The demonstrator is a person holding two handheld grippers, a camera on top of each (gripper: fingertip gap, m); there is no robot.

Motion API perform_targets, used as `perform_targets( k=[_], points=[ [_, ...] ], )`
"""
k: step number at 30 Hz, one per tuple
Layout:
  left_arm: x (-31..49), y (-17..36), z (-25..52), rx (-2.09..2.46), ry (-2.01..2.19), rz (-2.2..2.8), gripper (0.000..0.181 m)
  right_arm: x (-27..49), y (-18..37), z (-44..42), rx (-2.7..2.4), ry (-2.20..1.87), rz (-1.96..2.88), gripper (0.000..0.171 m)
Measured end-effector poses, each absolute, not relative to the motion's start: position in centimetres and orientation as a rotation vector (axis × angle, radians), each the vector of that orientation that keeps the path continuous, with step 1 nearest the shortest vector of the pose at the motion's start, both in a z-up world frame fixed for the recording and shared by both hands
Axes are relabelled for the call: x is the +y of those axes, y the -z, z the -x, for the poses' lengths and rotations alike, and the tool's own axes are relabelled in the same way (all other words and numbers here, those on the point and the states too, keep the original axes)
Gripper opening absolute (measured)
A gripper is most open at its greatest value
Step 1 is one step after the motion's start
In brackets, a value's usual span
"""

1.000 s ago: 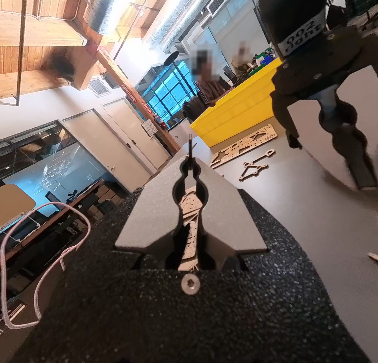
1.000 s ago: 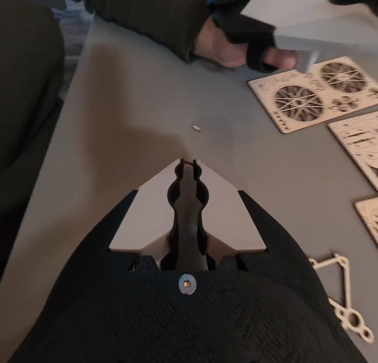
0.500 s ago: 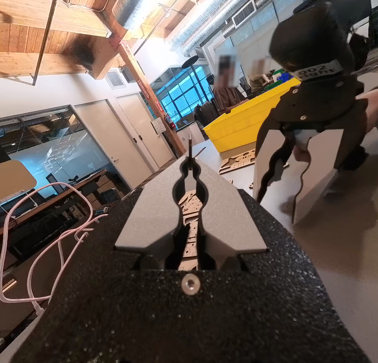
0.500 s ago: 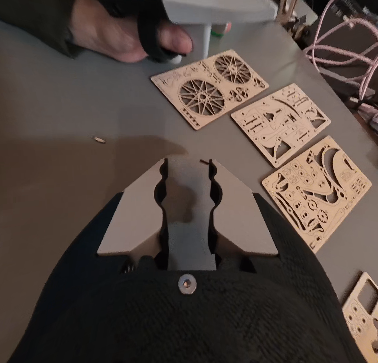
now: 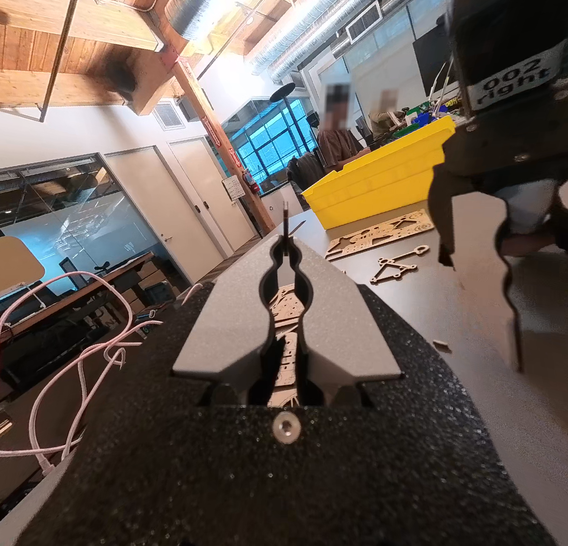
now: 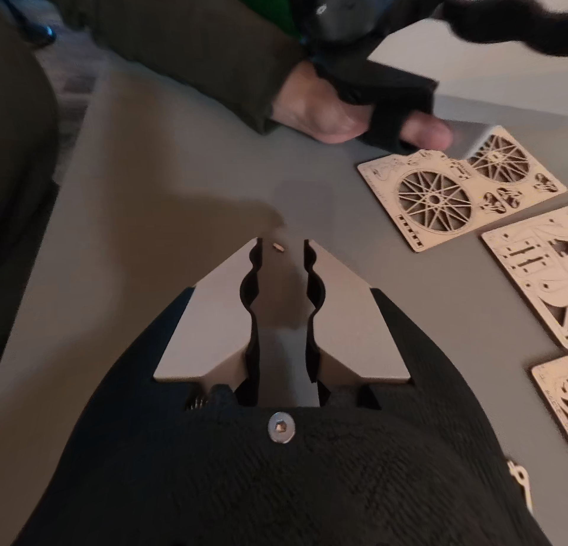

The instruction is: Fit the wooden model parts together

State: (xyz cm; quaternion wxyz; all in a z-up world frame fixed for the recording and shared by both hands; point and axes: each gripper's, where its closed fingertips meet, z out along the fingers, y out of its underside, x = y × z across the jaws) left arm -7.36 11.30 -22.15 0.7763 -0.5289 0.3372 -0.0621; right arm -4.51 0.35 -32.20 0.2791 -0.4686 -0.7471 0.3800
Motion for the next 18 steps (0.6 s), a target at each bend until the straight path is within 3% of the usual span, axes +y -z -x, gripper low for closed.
perform_targets(
  k=[18],
  points=[
    [11.2, 22.3, 7.1, 0.736, 0.158, 1.152, 0.0, -0.1, 34.0, 4.8, -2.087, -0.913, 1.285, 0.003]
  ],
)
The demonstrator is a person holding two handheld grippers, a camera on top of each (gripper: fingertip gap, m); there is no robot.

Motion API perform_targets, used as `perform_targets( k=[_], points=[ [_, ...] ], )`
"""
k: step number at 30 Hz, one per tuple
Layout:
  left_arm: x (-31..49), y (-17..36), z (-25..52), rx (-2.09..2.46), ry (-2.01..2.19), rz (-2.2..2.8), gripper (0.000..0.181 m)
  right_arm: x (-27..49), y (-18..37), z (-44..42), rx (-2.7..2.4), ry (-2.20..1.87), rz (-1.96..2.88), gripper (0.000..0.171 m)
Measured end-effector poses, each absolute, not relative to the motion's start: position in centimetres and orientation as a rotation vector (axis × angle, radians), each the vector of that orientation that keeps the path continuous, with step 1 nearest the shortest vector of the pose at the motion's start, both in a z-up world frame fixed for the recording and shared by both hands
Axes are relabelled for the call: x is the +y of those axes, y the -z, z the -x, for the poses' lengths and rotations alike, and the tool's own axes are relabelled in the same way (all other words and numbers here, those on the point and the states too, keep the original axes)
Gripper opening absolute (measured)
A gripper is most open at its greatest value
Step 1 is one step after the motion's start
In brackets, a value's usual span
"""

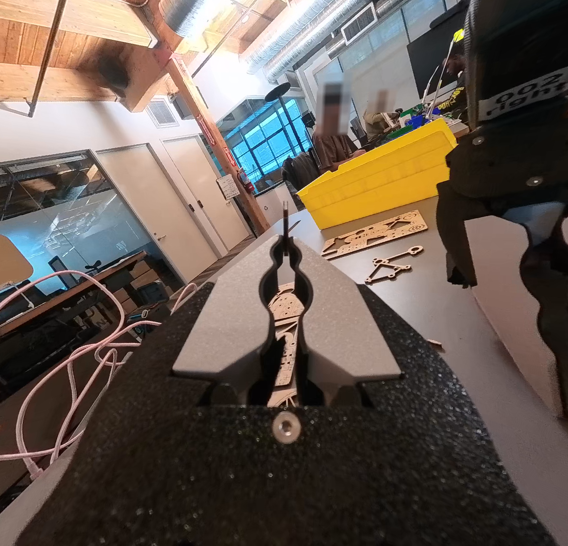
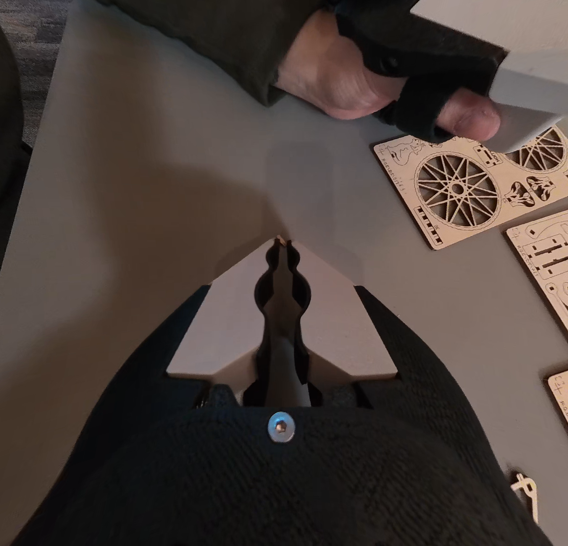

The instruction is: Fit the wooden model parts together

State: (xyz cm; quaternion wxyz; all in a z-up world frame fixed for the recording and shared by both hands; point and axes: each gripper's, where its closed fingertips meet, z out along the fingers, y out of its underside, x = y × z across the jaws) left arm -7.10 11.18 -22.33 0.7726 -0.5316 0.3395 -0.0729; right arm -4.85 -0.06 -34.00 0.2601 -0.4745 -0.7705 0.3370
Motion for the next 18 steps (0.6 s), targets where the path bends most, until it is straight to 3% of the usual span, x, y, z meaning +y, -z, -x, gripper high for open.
perform_targets(
  k=[18],
  points=[
    [11.2, 22.4, 7.1, 0.733, 0.165, 1.154, 0.001, 3.9, 34.0, 2.9, -1.977, -0.825, 1.413, 0.001]
  ],
)
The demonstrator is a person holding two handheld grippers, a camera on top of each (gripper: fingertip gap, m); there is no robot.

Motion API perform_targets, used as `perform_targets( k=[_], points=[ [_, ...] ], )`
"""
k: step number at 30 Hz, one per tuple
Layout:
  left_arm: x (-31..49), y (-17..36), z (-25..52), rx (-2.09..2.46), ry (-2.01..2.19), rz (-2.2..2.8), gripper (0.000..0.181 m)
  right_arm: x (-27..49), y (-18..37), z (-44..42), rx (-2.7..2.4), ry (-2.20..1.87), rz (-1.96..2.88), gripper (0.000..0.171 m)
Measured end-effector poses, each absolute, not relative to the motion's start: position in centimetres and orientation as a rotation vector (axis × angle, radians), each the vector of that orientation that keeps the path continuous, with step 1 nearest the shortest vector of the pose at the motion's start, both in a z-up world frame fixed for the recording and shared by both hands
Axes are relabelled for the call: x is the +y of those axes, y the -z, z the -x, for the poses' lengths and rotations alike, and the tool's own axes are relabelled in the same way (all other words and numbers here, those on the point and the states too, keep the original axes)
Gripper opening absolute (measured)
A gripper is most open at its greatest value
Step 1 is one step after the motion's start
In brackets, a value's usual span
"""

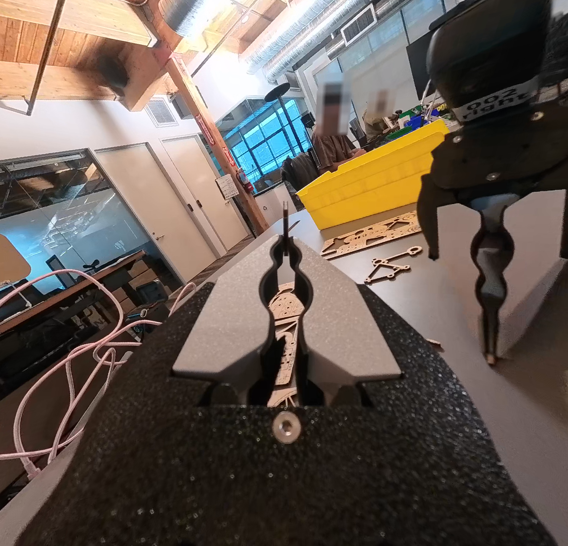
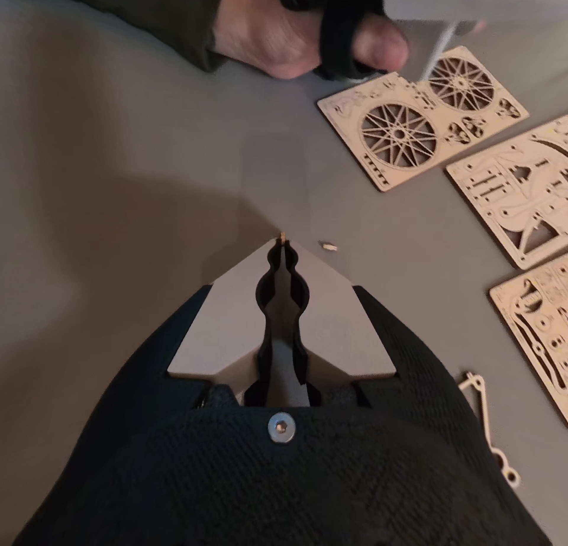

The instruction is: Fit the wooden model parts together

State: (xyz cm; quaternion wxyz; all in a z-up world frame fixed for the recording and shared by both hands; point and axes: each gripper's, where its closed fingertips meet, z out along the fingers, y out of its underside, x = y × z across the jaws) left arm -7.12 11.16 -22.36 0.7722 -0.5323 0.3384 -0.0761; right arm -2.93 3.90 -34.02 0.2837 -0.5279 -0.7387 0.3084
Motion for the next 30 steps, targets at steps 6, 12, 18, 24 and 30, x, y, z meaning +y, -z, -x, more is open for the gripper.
perform_targets(
  k=[6, 12, 18, 24, 30],
  points=[
    [11.2, 22.4, 7.1, 0.734, 0.166, 1.155, 0.001, 5.7, 34.0, 2.4, -1.921, -0.761, 1.465, 0.0],
    [11.2, 22.4, 7.1, 0.736, 0.166, 1.156, 0.001, 6.5, 34.0, 2.4, -1.882, -0.73, 1.49, 0.0],
    [11.2, 22.4, 7.1, 0.738, 0.167, 1.157, 0.001, 6.7, 32.2, 2.8, -1.788, -0.792, 1.435, 0.025],
    [11.2, 22.4, 7.1, 0.74, 0.167, 1.156, 0.001, 6.5, 31.1, 2.4, -1.738, -0.916, 1.449, 0.024],
    [11.2, 22.5, 7.1, 0.744, 0.169, 1.158, 0.001, 6.6, 32.5, 2.7, -1.794, -0.806, 1.444, 0.025]
  ],
)
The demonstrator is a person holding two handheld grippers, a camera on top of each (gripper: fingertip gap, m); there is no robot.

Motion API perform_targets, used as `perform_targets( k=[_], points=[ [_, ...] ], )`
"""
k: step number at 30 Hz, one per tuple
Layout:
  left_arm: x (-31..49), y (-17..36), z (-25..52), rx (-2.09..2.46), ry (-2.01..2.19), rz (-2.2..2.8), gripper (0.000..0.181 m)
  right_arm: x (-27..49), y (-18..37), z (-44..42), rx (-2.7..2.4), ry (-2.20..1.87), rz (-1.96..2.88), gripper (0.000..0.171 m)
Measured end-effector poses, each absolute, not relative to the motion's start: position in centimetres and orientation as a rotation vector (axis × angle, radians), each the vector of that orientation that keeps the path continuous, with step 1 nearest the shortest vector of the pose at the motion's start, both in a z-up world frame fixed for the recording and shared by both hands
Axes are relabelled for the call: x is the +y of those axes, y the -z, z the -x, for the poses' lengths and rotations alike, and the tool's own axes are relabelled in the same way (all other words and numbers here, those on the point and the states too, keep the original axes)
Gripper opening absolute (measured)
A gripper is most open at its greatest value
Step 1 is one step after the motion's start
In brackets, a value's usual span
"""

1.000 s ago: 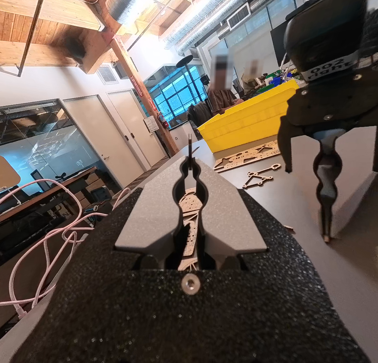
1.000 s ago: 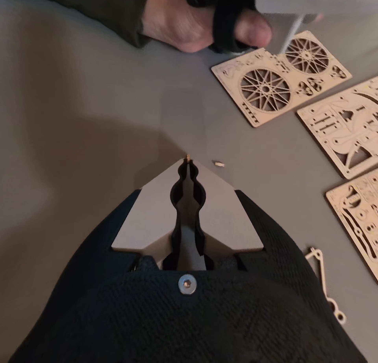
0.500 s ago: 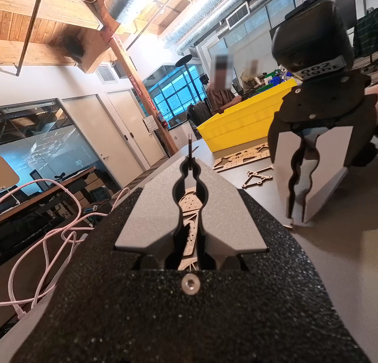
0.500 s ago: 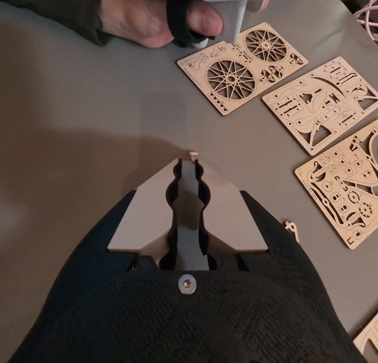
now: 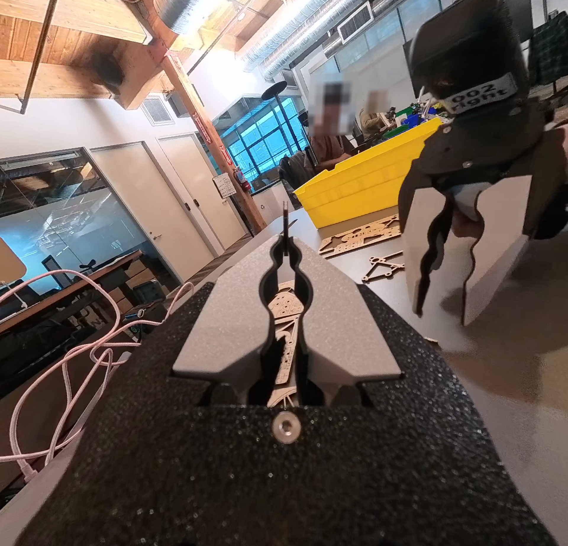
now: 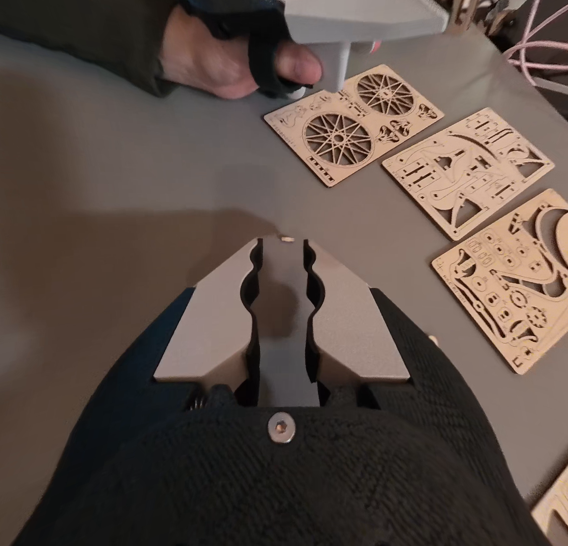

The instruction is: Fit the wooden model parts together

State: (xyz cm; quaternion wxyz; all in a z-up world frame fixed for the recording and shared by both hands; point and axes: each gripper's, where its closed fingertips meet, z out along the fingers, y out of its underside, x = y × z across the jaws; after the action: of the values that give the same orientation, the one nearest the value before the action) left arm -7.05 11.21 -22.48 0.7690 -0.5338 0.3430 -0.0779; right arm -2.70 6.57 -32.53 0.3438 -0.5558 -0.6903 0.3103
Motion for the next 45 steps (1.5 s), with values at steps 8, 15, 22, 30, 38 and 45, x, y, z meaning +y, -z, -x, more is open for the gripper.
perform_targets(
  k=[8, 15, 22, 30, 38, 45],
  points=[
    [10.9, 23.0, 6.1, 0.823, 0.13, 1.149, 0.001, 9.0, 25.9, 3.0, -1.444, -0.755, 1.191, 0.025],
    [9.6, 24.7, 3.5, 1.05, 0.0, 1.08, 0.001, 7.3, 23.9, 3.0, -1.439, -0.632, 0.927, 0.026],
    [5.6, 23.0, 0.9, 0.99, 0.722, 1.151, 0.0, 5.3, 22.6, 2.3, -1.424, -1.041, 0.973, 0.009],
    [5.4, 23.6, 0.1, 0.929, 1.081, 1.307, 0.0, 5.6, 21.7, 1.8, -1.343, -1.225, 1.031, 0.005],
    [5.9, 23.4, 0.3, 0.892, 1.073, 1.314, 0.029, 6.5, 21.2, 1.7, -1.243, -1.367, 1.129, 0.001],
    [6.3, 23.3, 0.4, 0.847, 1.121, 1.337, 0.036, 6.9, 20.3, 1.3, -1.121, -1.615, 1.189, 0.0]
  ],
)
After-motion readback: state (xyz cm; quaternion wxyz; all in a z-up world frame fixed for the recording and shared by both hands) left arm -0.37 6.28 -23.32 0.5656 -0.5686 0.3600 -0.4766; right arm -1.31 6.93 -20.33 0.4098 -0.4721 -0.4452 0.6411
